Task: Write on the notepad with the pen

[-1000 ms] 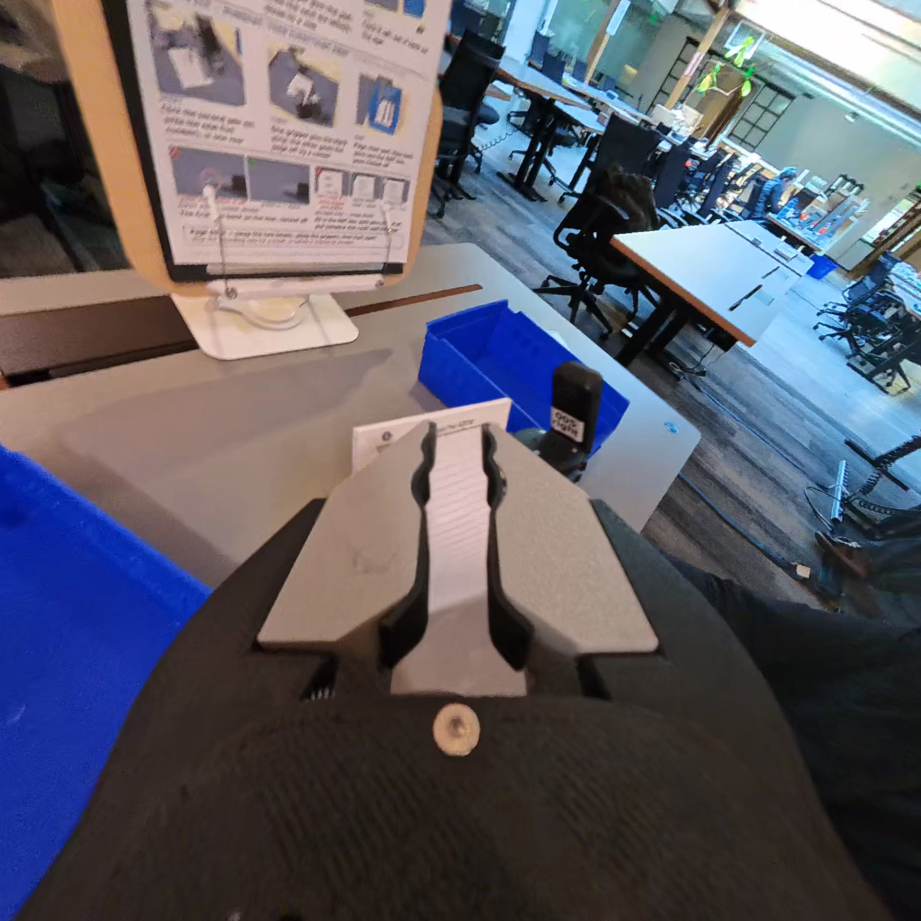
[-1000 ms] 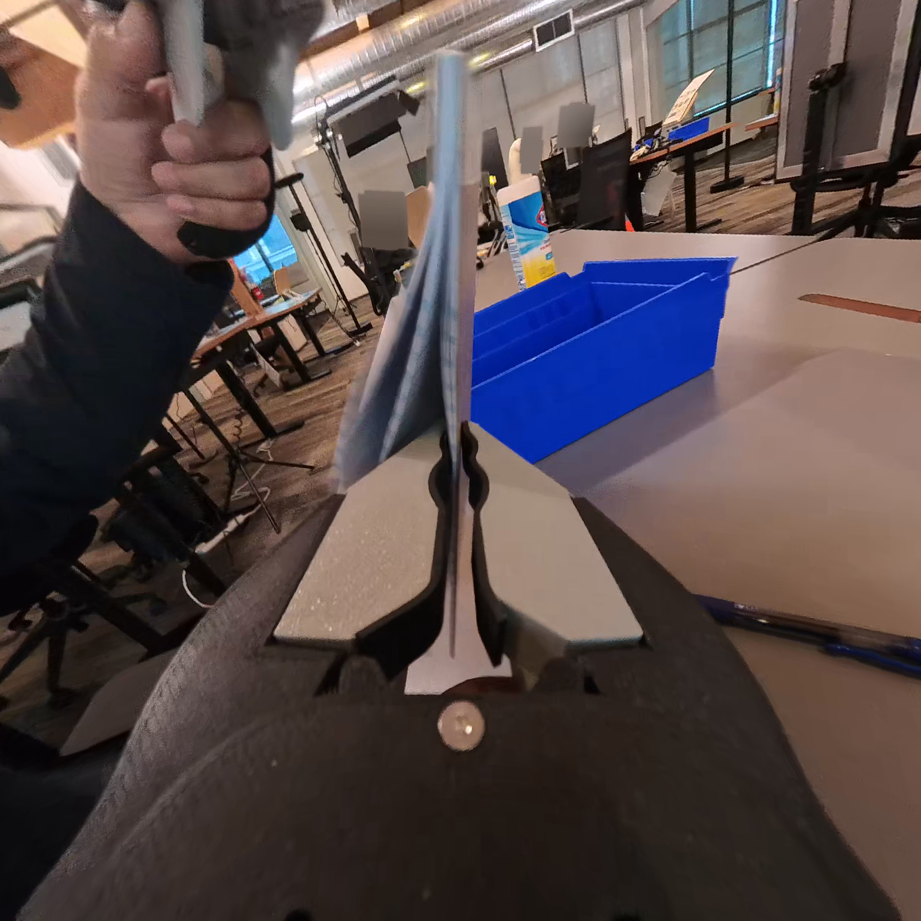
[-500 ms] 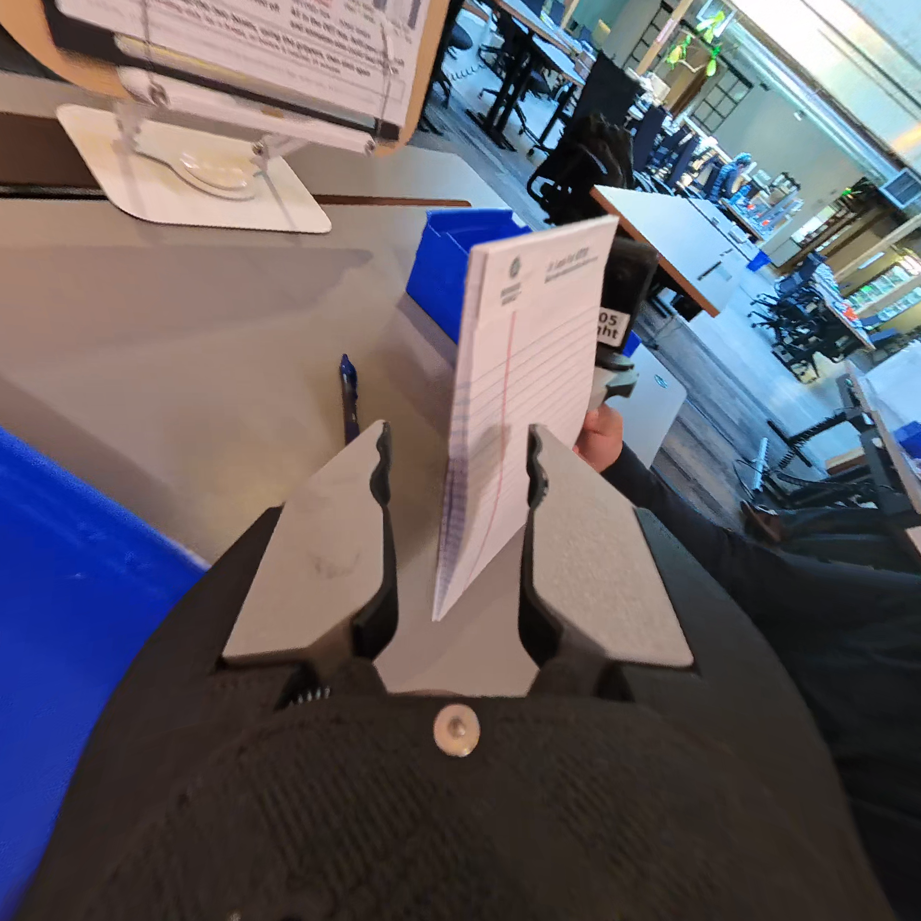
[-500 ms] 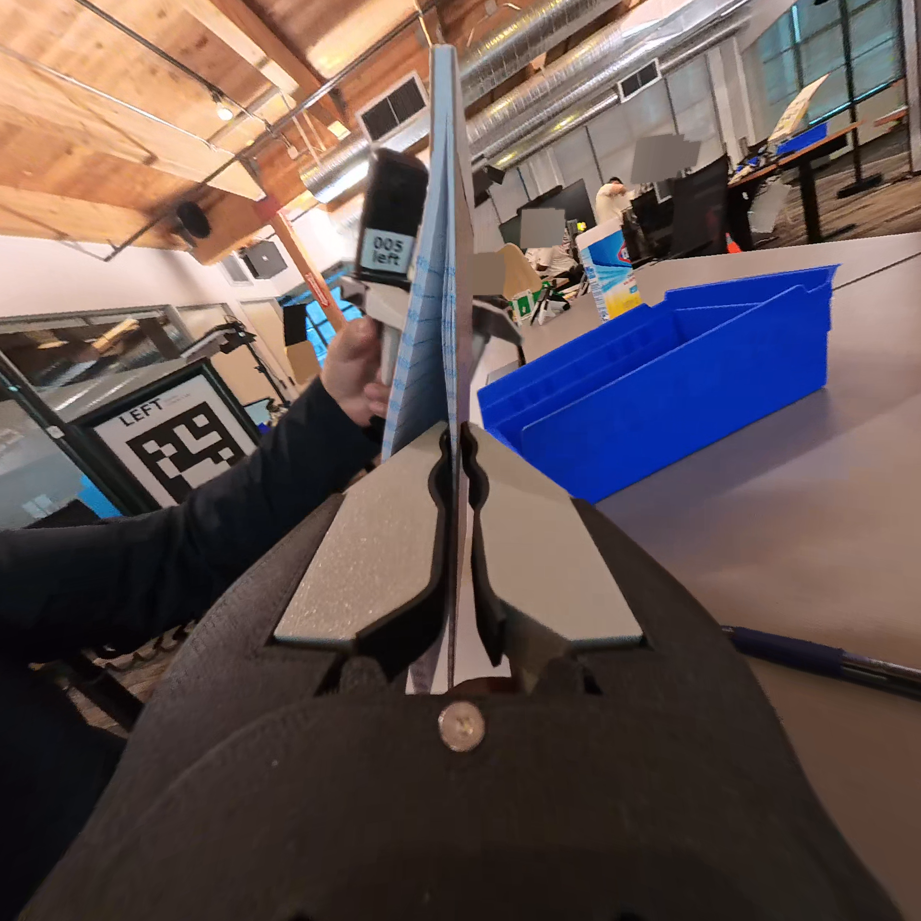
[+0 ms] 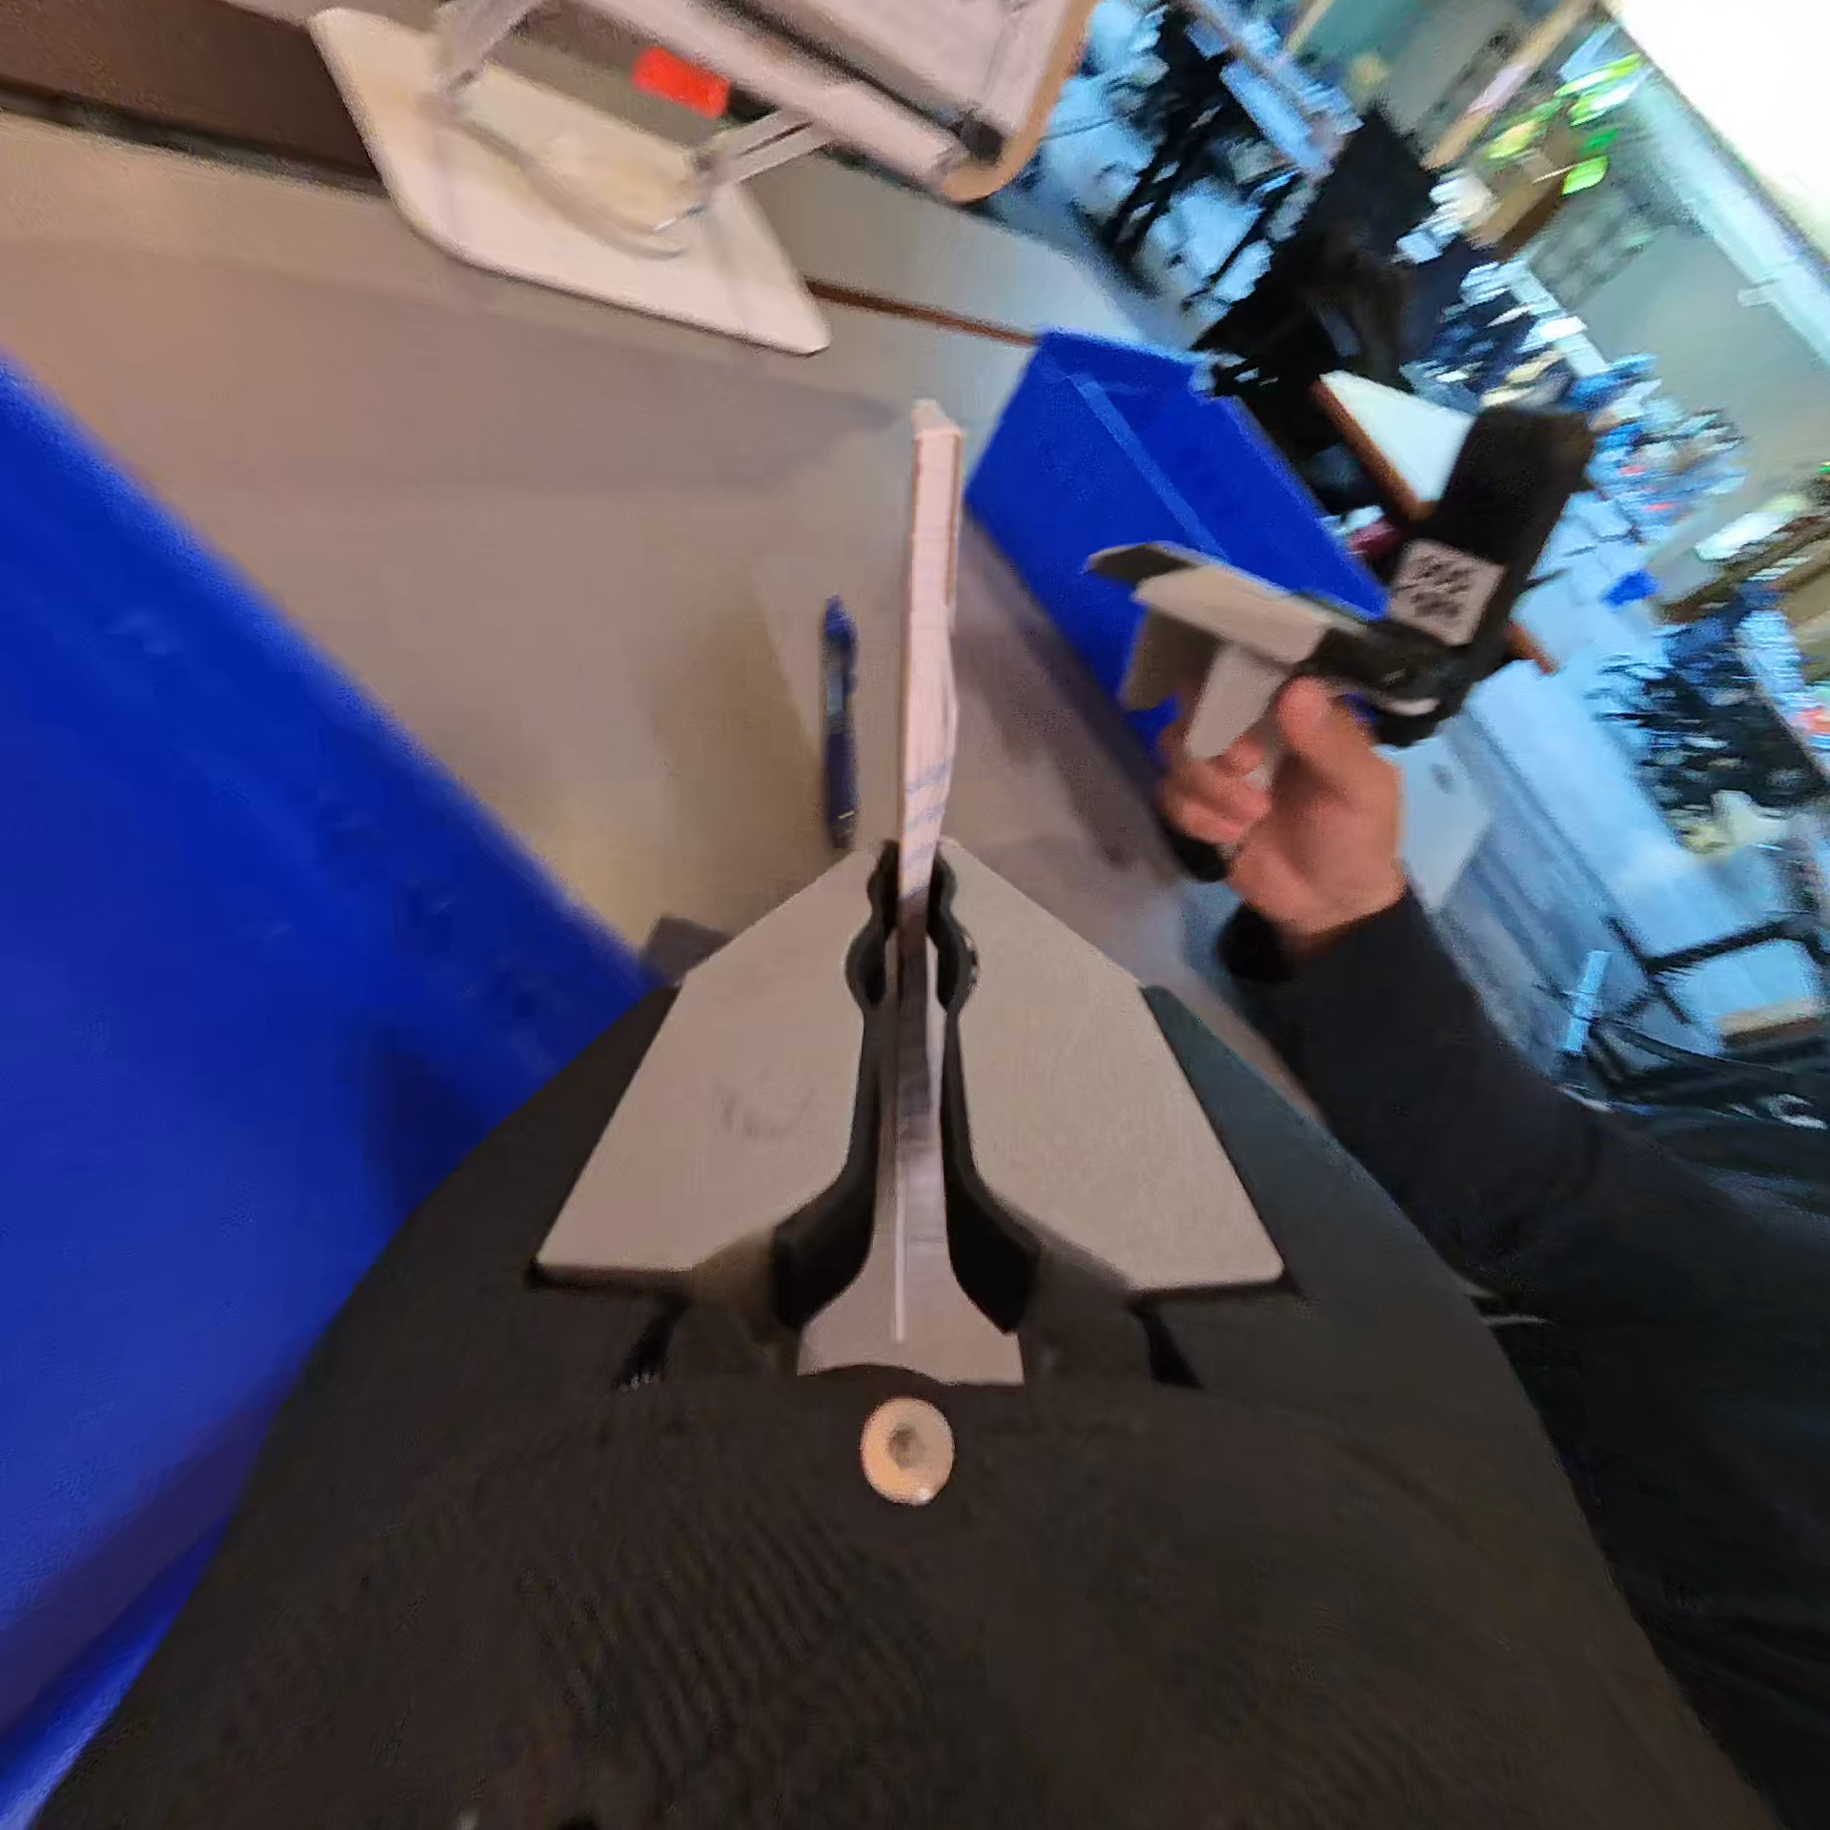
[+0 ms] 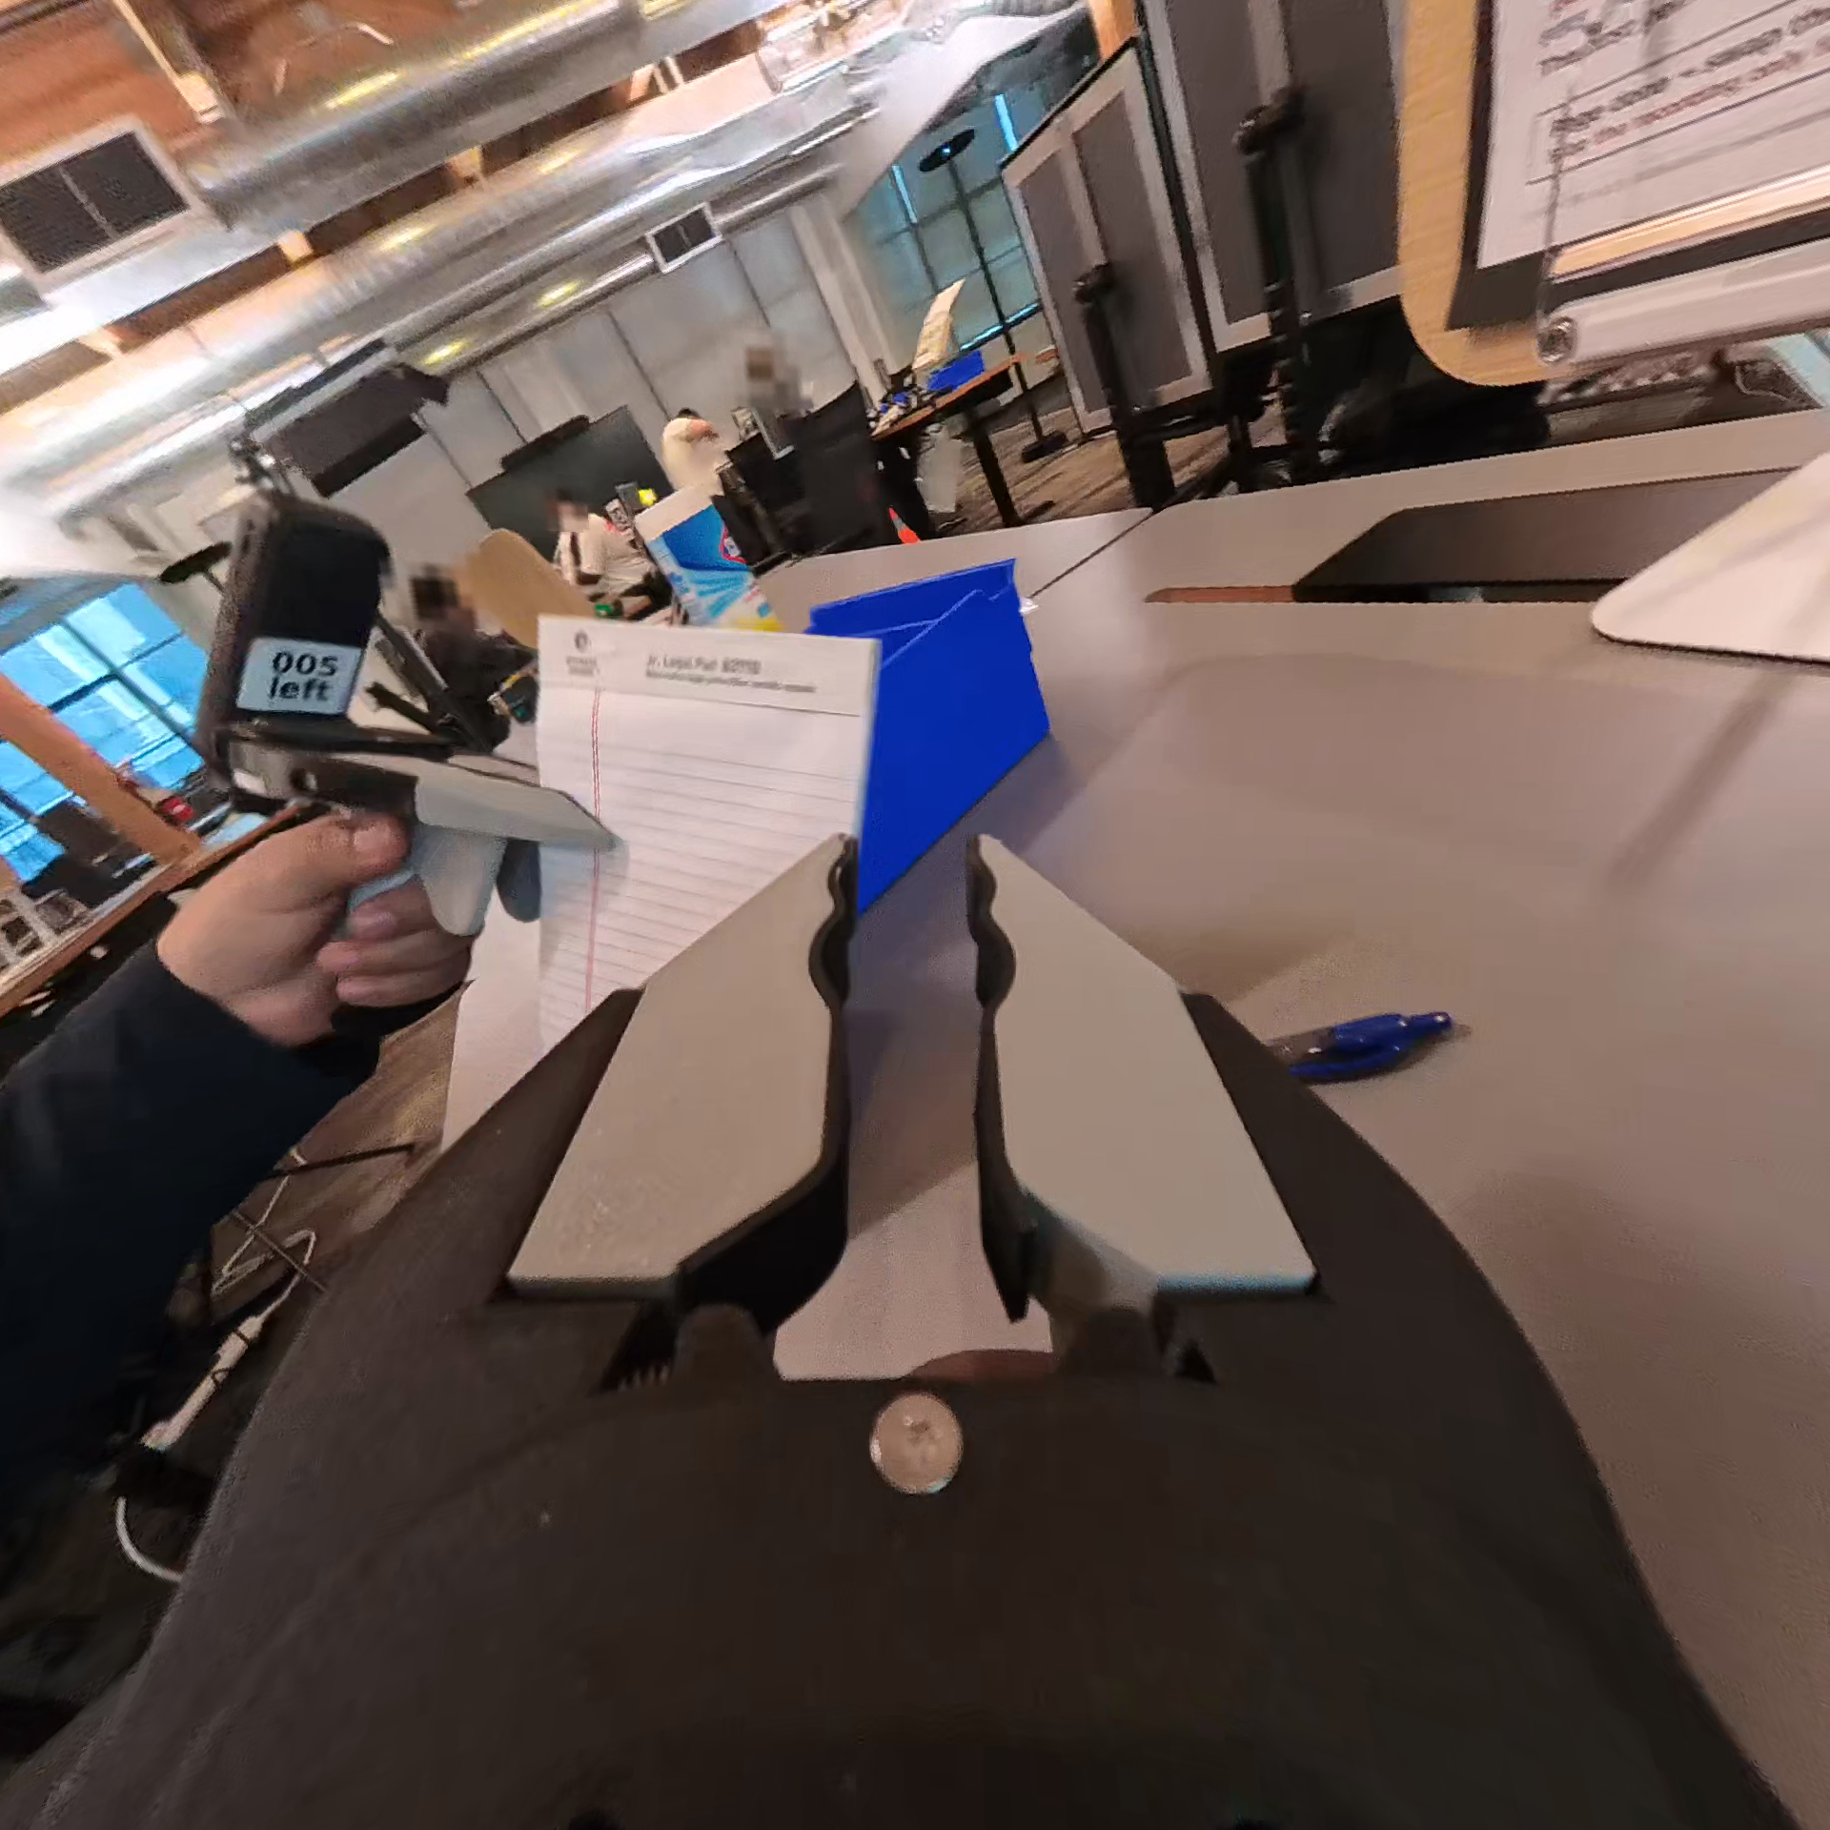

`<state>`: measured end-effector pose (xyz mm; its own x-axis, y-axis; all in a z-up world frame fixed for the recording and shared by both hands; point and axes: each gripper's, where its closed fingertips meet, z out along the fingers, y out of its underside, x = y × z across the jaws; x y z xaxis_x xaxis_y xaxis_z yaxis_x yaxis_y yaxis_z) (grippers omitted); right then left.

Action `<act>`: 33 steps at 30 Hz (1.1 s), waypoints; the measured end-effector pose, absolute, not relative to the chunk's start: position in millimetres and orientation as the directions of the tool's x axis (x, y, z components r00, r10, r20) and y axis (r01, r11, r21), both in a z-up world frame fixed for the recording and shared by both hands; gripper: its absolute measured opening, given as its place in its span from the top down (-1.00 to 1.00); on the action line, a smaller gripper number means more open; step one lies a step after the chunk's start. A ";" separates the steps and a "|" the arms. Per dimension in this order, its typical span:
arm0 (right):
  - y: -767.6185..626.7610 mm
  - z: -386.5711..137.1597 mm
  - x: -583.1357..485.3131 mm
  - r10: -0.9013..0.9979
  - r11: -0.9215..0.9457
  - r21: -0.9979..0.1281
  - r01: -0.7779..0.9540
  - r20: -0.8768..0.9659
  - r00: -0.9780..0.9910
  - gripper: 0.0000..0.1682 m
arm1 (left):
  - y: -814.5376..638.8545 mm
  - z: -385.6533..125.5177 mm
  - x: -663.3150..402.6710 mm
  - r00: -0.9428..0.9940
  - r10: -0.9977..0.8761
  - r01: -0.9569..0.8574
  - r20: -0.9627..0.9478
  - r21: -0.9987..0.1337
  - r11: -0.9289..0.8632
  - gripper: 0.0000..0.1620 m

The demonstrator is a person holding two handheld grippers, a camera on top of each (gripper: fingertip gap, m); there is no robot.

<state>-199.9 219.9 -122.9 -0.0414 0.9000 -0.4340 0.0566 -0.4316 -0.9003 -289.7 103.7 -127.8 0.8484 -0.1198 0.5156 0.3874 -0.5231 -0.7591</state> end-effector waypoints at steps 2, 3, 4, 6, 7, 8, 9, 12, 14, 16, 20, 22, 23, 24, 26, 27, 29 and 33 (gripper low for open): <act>224.9 -127.7 -200.1 0.892 -0.451 -0.890 0.067 -0.453 -0.014 0.78 | 94.7 -137.9 -303.5 0.866 -0.062 0.390 0.496 -0.747 -0.539 0.97; 225.3 -131.2 -201.3 0.889 -0.455 -0.887 0.082 -0.457 -0.005 0.77 | 90.6 -140.6 -308.7 0.865 -0.041 0.402 0.501 -0.738 -0.542 0.97; 224.8 -135.4 -202.9 0.890 -0.454 -0.885 0.102 -0.455 0.004 0.76 | 87.1 -142.8 -314.3 0.867 -0.019 0.410 0.498 -0.733 -0.542 0.97; 224.0 -145.5 -206.0 0.903 -0.428 -0.891 0.152 -0.428 0.036 0.73 | 80.4 -146.6 -323.7 0.878 0.003 0.402 0.478 -0.734 -0.548 0.97; 224.4 -151.7 -207.3 0.915 -0.404 -0.896 0.182 -0.400 0.062 0.72 | 77.4 -147.2 -326.5 0.875 0.007 0.407 0.484 -0.728 -0.552 0.96; 225.2 -158.9 -208.5 0.927 -0.376 -0.901 0.217 -0.365 0.091 0.72 | 74.5 -148.0 -329.8 0.874 0.011 0.409 0.485 -0.724 -0.556 0.95; 225.9 -166.2 -209.7 0.938 -0.346 -0.903 0.254 -0.326 0.119 0.71 | 71.8 -148.1 -333.3 0.876 0.017 0.409 0.483 -0.723 -0.557 0.95; 222.7 -185.2 -214.7 0.964 -0.258 -0.899 0.354 -0.213 0.162 0.67 | 64.2 -147.8 -343.2 0.884 0.029 0.400 0.467 -0.720 -0.567 0.96; 216.8 -196.6 -220.1 0.976 -0.203 -0.888 0.412 -0.148 0.161 0.65 | 59.2 -148.4 -349.8 0.885 0.048 0.405 0.464 -0.713 -0.573 0.96; 212.0 -207.7 -226.0 0.983 -0.153 -0.872 0.466 -0.086 0.161 0.62 | 54.1 -148.0 -352.8 0.884 0.054 0.409 0.464 -0.712 -0.572 0.96; 217.3 -221.7 -240.0 0.979 -0.108 -0.831 0.545 0.008 0.206 0.52 | 47.4 -139.9 -350.4 0.866 0.035 0.438 0.499 -0.723 -0.533 0.97; 230.5 -225.8 -242.7 0.961 -0.107 -0.798 0.593 0.069 0.267 0.49 | 47.7 -130.0 -337.1 0.836 -0.024 0.462 0.548 -0.727 -0.507 0.98; 240.2 -225.2 -241.5 0.944 -0.109 -0.786 0.609 0.111 0.312 0.48 | 48.3 -125.4 -329.1 0.826 -0.053 0.464 0.561 -0.731 -0.500 0.97; 249.2 -223.0 -238.5 0.924 -0.111 -0.780 0.615 0.148 0.354 0.46 | 49.2 -122.0 -321.8 0.826 -0.074 0.457 0.559 -0.739 -0.495 0.97; 260.7 -218.1 -230.1 0.896 -0.138 -0.786 0.602 0.160 0.414 0.40 | 52.1 -117.8 -308.2 0.838 -0.103 0.426 0.536 -0.761 -0.490 0.97; 263.0 -218.3 -226.2 0.891 -0.173 -0.789 0.590 0.131 0.435 0.35 | 53.7 -115.9 -301.0 0.843 -0.118 0.412 0.525 -0.770 -0.487 0.97; 261.7 -225.9 -221.3 0.887 -0.263 -0.770 0.582 0.045 0.460 0.15 | 56.4 -112.1 -287.6 0.839 -0.153 0.401 0.523 -0.783 -0.476 0.97; 249.0 -245.1 -230.6 0.882 -0.329 -0.716 0.616 0.000 0.471 0.10 | 56.9 -114.8 -273.4 0.823 -0.190 0.406 0.535 -0.789 -0.462 0.97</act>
